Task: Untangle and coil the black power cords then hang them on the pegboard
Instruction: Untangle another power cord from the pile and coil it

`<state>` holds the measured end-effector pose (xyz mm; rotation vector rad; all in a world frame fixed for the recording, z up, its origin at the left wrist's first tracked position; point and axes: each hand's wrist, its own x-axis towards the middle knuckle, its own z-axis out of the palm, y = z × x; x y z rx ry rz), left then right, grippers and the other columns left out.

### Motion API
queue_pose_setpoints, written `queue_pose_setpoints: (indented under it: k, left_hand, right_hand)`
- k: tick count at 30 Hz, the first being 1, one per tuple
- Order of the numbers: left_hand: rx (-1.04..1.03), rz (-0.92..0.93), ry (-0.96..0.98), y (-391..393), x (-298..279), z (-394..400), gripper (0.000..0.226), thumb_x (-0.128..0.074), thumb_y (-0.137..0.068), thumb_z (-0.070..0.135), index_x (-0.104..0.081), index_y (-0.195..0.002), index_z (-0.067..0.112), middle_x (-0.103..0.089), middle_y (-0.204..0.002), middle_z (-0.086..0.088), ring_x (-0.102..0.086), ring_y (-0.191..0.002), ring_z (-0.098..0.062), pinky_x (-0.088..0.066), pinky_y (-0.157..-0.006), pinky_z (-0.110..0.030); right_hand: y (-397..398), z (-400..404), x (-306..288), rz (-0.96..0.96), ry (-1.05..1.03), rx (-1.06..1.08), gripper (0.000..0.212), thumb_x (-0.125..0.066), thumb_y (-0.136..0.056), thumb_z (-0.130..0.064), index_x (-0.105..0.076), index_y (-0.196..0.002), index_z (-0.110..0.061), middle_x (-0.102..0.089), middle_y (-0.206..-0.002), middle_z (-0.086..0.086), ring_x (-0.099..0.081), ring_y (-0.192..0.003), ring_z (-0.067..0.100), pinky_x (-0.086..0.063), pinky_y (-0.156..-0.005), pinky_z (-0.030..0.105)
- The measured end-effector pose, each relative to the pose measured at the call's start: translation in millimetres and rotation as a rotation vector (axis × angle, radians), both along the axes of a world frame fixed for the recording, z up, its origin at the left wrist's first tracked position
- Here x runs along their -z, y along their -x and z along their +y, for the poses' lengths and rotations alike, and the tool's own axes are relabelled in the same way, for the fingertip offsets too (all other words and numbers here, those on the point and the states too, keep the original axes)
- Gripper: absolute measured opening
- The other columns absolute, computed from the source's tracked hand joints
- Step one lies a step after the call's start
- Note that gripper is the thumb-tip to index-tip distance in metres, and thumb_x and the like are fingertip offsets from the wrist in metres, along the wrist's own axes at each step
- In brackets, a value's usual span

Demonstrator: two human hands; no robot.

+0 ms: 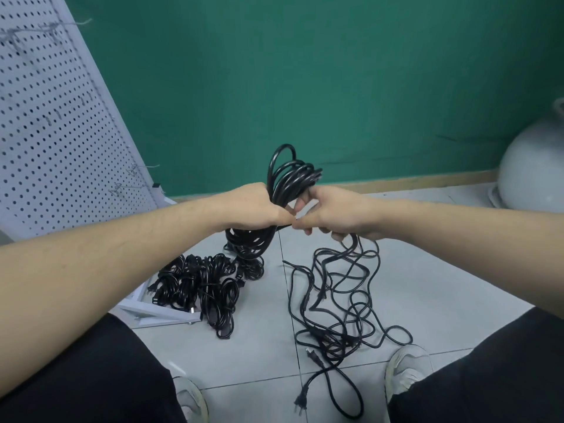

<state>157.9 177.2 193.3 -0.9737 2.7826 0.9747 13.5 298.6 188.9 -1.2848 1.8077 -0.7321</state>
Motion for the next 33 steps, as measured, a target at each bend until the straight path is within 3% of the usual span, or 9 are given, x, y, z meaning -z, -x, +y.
queue_pose_setpoints:
  k: [5, 10, 14, 17, 20, 22, 24, 30, 33]
  left_hand:
    - [-0.212, 0.305, -0.027, -5.5, -7.0, 2.1, 0.035, -0.054, -0.077, 0.037, -0.079, -0.102, 0.035, -0.072, -0.121, -0.003, -0.063, -0.116, -0.022, -0.048, -0.094, -0.028]
    - [-0.306, 0.310, 0.041, -12.8, -14.6, -5.7, 0.036, -0.049, -0.071, 0.043, -0.077, -0.094, 0.045, -0.070, -0.085, 0.011, -0.064, -0.088, -0.017, -0.050, -0.083, -0.030]
    - [-0.394, 0.253, 0.069, -15.0, -8.1, -14.6, 0.041, -0.057, -0.073, 0.052, -0.077, -0.094, 0.023, -0.075, -0.088, -0.006, -0.069, -0.090, -0.029, -0.055, -0.092, -0.041]
    - [-0.440, 0.233, -0.020, -16.5, -0.1, -18.3, 0.037, -0.069, -0.080, 0.050, -0.061, -0.074, 0.015, -0.057, -0.070, -0.004, -0.053, -0.069, -0.026, -0.048, -0.075, -0.036]
    - [-0.440, 0.238, -0.171, -18.7, 2.1, -17.2, 0.031, -0.068, -0.087, 0.054, -0.074, -0.084, 0.024, -0.054, -0.093, -0.005, -0.053, -0.083, -0.022, -0.041, -0.076, -0.032]
    - [-0.430, 0.240, -0.253, -21.9, 1.2, -12.6, 0.026, -0.063, -0.089, 0.060, -0.080, -0.091, 0.040, -0.060, -0.120, -0.002, -0.057, -0.113, -0.023, -0.043, -0.099, -0.037]
    - [-0.417, 0.239, -0.292, -25.0, 0.9, -8.0, 0.037, -0.059, -0.082, 0.074, -0.080, -0.094, 0.047, -0.061, -0.138, -0.004, -0.054, -0.131, -0.028, -0.036, -0.116, -0.048]
    - [-0.222, 0.268, -0.413, -15.6, -6.0, 16.9, 0.087, -0.027, -0.063, 0.096, -0.078, -0.106, 0.040, -0.076, -0.109, 0.019, -0.063, -0.103, 0.000, -0.035, -0.119, -0.043]
    - [-0.148, 0.256, -0.454, -12.0, -5.8, 25.8, 0.090, -0.031, -0.062, 0.105, -0.082, -0.095, 0.038, -0.073, -0.099, 0.018, -0.062, -0.100, -0.004, -0.038, -0.115, -0.043]
  right_hand:
    - [16.9, -2.0, -11.4, -0.352, -0.219, 0.212, 0.014, -0.070, -0.094, -0.020, -0.057, -0.095, -0.014, -0.053, -0.059, -0.002, -0.030, -0.042, 0.005, -0.034, -0.037, 0.016]
    - [21.2, 4.2, -14.5, -0.199, -0.471, 0.097, 0.032, -0.064, -0.094, -0.049, -0.055, -0.082, -0.021, -0.035, -0.052, -0.009, -0.033, -0.042, 0.006, -0.041, -0.050, 0.018]
    - [17.0, -0.8, -16.4, -0.470, -0.157, 0.267, 0.014, -0.066, -0.097, -0.028, -0.062, -0.093, -0.015, -0.032, -0.046, -0.009, -0.042, -0.044, 0.009, -0.058, -0.075, 0.033]
    - [15.3, -3.9, -18.6, -0.641, 0.065, 0.351, 0.025, -0.058, -0.102, -0.022, -0.067, -0.116, -0.004, -0.035, -0.049, -0.007, -0.043, -0.048, 0.011, -0.060, -0.079, 0.035]
    - [14.5, -1.5, -21.8, -0.357, 0.202, 0.257, 0.025, -0.052, -0.105, -0.027, -0.071, -0.113, -0.013, -0.031, -0.056, -0.009, -0.028, -0.049, 0.011, -0.042, -0.050, 0.023]
    - [13.8, 2.8, -27.6, -0.117, 0.266, 0.131, 0.024, -0.053, -0.104, -0.031, -0.075, -0.102, -0.022, -0.033, -0.058, -0.010, -0.027, -0.051, 0.011, -0.030, -0.047, 0.021]
    - [12.4, 5.5, -34.1, -0.086, 0.306, 0.039, 0.024, -0.054, -0.104, -0.030, -0.076, -0.097, -0.023, -0.035, -0.059, -0.009, -0.027, -0.053, 0.011, -0.026, -0.048, 0.021]
    - [7.0, 4.8, -42.3, -0.161, 0.386, -0.049, 0.023, -0.051, -0.106, -0.027, -0.066, -0.093, -0.016, -0.034, -0.061, -0.004, -0.033, -0.052, 0.015, -0.034, -0.047, 0.024]
    - [7.4, 1.2, -44.0, -0.151, 0.450, 0.076, 0.025, -0.062, -0.100, -0.030, -0.059, -0.079, -0.017, -0.034, -0.056, 0.000, -0.042, -0.045, 0.019, -0.047, -0.045, 0.030]
